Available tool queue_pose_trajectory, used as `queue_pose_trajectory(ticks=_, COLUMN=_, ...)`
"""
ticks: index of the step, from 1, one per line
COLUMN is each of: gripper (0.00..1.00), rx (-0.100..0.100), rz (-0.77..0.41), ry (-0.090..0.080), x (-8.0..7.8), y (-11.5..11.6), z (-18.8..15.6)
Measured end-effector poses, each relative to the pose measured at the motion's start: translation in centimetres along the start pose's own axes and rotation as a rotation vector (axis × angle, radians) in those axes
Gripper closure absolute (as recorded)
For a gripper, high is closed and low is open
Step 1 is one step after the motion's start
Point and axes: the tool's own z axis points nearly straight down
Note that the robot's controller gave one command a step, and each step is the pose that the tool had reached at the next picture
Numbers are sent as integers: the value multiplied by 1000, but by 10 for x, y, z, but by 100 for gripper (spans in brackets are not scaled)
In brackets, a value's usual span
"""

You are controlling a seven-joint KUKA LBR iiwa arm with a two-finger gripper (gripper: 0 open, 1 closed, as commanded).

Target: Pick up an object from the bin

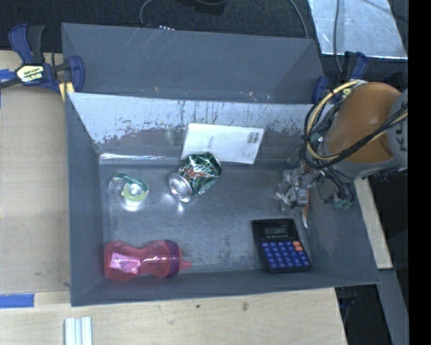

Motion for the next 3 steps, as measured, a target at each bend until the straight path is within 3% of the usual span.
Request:
queue_pose_trajectory(ticks=2, gripper=100, rx=5, rz=2, ry=7, x=3, y=-2, z=-26)
queue_pose_trajectory(ticks=3, gripper=100, rx=7, rz=3, ry=-1, x=1, y=-4, z=-46)
